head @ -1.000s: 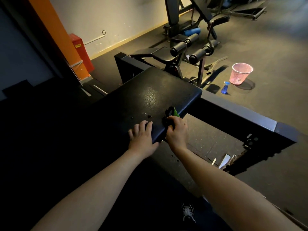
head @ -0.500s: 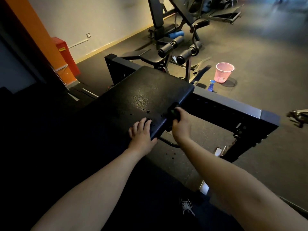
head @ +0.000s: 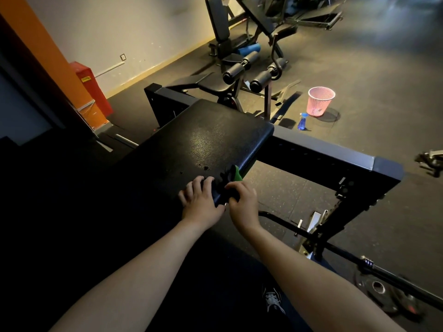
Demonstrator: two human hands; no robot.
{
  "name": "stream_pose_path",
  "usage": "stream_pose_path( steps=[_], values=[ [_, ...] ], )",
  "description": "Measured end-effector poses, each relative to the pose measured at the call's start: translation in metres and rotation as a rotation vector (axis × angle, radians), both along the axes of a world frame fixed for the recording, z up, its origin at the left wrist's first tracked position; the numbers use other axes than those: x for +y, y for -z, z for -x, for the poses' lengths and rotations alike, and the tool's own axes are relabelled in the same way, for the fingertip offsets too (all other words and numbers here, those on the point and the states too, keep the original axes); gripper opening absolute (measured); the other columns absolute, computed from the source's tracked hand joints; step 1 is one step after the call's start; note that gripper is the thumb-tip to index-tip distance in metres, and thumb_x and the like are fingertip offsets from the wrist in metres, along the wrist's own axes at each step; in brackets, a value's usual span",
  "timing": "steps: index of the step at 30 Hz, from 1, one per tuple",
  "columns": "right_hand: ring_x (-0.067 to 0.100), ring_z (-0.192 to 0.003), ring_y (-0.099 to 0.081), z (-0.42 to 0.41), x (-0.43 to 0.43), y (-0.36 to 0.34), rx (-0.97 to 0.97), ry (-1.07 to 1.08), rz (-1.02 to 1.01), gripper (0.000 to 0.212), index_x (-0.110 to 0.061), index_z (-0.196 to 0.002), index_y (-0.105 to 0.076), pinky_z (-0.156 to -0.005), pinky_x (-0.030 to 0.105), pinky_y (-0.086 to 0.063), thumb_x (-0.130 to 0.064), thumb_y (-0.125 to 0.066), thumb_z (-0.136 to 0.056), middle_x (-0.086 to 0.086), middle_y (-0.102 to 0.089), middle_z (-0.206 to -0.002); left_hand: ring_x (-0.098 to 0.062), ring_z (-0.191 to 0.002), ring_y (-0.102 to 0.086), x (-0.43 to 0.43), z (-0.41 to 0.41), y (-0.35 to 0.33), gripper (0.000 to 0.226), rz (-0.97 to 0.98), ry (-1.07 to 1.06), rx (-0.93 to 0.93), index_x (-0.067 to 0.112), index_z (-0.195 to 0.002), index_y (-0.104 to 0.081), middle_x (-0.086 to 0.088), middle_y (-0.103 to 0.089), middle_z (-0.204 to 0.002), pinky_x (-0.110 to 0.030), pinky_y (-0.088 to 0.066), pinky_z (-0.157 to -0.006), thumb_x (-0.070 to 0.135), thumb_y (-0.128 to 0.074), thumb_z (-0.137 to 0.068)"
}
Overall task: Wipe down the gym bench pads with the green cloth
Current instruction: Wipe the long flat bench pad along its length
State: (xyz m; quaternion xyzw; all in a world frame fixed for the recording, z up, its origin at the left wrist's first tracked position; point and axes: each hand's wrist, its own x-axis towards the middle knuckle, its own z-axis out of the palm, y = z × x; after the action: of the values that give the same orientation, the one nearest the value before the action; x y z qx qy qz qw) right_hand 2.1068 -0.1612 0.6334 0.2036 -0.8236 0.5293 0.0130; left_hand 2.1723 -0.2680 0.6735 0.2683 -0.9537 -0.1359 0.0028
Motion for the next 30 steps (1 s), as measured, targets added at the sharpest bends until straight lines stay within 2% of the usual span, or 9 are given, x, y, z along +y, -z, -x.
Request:
stream_pose_path(
  steps=[2,4,8,10,13,17,23,27,30],
  values=[
    [0.011,-0.100,-0.051,0.028,0.005,-0.001,-0.011,0.048,0.054,0.038,-0.014,-0.101,-0.069,-0.095,0.042,-0.047,0.012,-0.055,-0.076,-0.011,-0.056,-0.102,-0.030,-0.146,-0.007,0.002,0.011,-0.004,0.083,0.023,0.016,-0.020,0.031,-0.151,-0.019,-0.003,-0.009,-0.160,-0.056,-0.012,-0.117,0.048,-0.064,-0.084],
    [0.012,-0.108,-0.051,0.065,0.007,-0.004,-0.065,0.115,0.089,0.041,-0.012,-0.109,-0.067,-0.102,0.045,-0.045,0.012,-0.054,-0.079,-0.005,-0.057,-0.111,-0.031,-0.148,-0.003,0.004,0.024,-0.006,0.082,0.034,0.043,-0.037,0.036,-0.153,-0.016,0.000,-0.003,-0.162,-0.060,-0.007,-0.117,0.048,-0.063,-0.086],
    [0.018,-0.127,-0.048,0.129,0.003,-0.022,-0.258,0.170,0.131,0.044,-0.014,-0.132,-0.059,-0.115,0.037,-0.036,0.002,-0.051,-0.092,0.005,-0.053,-0.136,-0.031,-0.148,0.000,0.007,0.038,-0.004,0.079,0.011,0.025,-0.071,0.041,-0.152,-0.014,0.003,-0.002,-0.163,-0.064,-0.004,-0.117,0.050,-0.060,-0.089],
    [0.018,-0.131,-0.046,0.142,-0.006,-0.024,-0.329,0.163,0.161,0.042,-0.016,-0.132,-0.059,-0.116,0.035,-0.034,-0.001,-0.050,-0.095,0.004,-0.051,-0.140,-0.031,-0.147,-0.001,0.008,0.039,0.000,0.078,0.034,0.015,-0.068,0.042,-0.151,-0.014,0.002,-0.003,-0.162,-0.063,-0.005,-0.117,0.052,-0.059,-0.089],
    [0.019,-0.135,-0.041,0.135,-0.021,-0.018,-0.338,0.160,0.132,0.034,-0.018,-0.122,-0.066,-0.118,0.038,-0.029,-0.005,-0.049,-0.095,0.001,-0.047,-0.144,-0.030,-0.145,-0.003,0.009,0.039,0.001,0.077,0.056,0.006,-0.057,0.043,-0.150,-0.015,0.001,-0.005,-0.162,-0.061,-0.007,-0.117,0.053,-0.059,-0.088],
    [0.016,-0.126,-0.044,0.106,-0.019,-0.008,-0.249,0.126,0.080,0.027,-0.019,-0.112,-0.070,-0.109,0.033,-0.034,-0.008,-0.052,-0.096,-0.004,-0.049,-0.136,-0.030,-0.145,-0.006,0.009,0.039,0.002,0.076,0.077,0.008,-0.049,0.042,-0.150,-0.016,0.000,-0.007,-0.163,-0.059,-0.007,-0.116,0.052,-0.059,-0.088],
    [0.015,-0.114,-0.047,0.060,-0.019,0.002,-0.198,0.089,0.069,0.020,-0.019,-0.100,-0.066,-0.106,0.045,-0.039,-0.007,-0.054,-0.088,-0.005,-0.047,-0.118,-0.028,-0.148,-0.008,0.002,0.035,-0.003,0.086,-0.024,0.025,-0.008,0.037,-0.156,-0.015,0.002,-0.011,-0.164,-0.057,-0.010,-0.117,0.045,-0.064,-0.086],
    [0.016,-0.110,-0.047,0.030,-0.018,0.003,-0.243,0.088,0.071,0.021,-0.025,-0.101,-0.060,-0.103,0.040,-0.042,-0.008,-0.055,-0.090,-0.006,-0.042,-0.112,-0.026,-0.150,-0.008,-0.006,0.015,-0.008,0.094,-0.052,0.040,0.057,0.028,-0.159,-0.011,-0.002,-0.012,-0.165,-0.051,-0.016,-0.120,0.045,-0.068,-0.086],
    [0.015,-0.105,-0.048,0.003,-0.014,0.007,-0.281,0.075,0.050,0.021,-0.021,-0.109,-0.057,-0.093,0.032,-0.042,-0.007,-0.054,-0.093,0.000,-0.045,-0.115,-0.027,-0.148,-0.010,-0.010,-0.006,-0.009,0.094,0.039,-0.040,0.038,0.025,-0.156,-0.019,-0.002,-0.015,-0.162,-0.053,-0.017,-0.118,0.061,-0.065,-0.083]
  ],
)
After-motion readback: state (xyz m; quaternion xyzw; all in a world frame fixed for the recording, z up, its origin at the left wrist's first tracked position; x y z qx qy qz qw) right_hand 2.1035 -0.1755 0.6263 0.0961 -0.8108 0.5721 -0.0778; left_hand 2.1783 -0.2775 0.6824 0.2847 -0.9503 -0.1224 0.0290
